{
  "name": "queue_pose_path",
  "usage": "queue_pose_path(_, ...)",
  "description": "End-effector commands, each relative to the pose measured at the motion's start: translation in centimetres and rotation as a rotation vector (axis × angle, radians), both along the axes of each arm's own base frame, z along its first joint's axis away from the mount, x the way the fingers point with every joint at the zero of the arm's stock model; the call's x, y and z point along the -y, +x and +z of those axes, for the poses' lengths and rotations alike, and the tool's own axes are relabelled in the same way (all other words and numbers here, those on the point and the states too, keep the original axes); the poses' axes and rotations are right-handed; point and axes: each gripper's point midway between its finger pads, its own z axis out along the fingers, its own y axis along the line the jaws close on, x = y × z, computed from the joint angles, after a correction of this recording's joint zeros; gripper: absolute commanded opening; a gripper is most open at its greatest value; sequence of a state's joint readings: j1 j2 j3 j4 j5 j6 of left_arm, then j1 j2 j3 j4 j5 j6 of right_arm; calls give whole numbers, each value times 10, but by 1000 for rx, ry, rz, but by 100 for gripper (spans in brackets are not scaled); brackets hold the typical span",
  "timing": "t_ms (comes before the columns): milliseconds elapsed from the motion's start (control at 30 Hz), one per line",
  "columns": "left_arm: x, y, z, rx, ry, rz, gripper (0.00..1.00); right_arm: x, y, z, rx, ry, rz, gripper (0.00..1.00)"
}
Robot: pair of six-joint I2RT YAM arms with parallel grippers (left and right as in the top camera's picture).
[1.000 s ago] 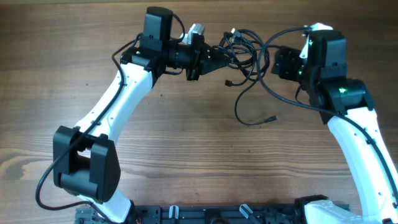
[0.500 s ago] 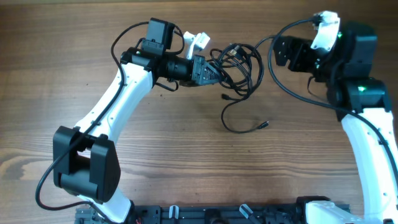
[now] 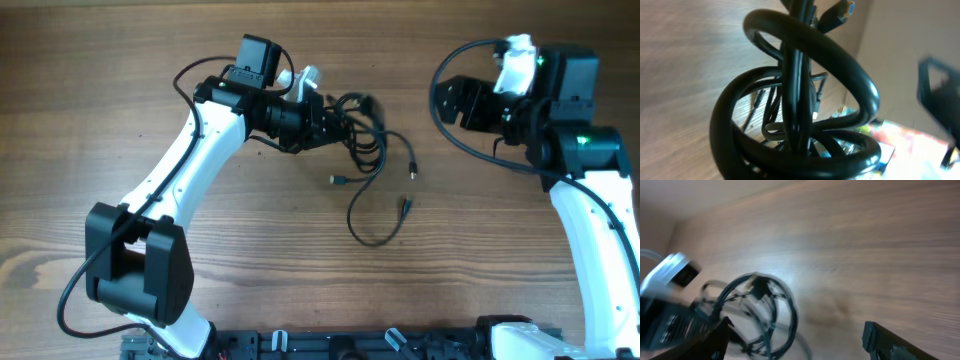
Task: Untangle cables
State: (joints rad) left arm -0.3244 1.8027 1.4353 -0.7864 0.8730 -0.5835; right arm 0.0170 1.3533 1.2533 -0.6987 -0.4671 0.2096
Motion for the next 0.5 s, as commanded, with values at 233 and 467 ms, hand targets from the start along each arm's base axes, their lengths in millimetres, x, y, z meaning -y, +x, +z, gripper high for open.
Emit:
queue_pose_path(233, 15, 13, 31, -149, -147, 120, 4, -76, -37, -40, -109, 8, 394, 74)
queue_pose_path(467, 15, 13, 31, -147, -151, 116, 4, -74, -25, -85, -232, -61, 336, 61)
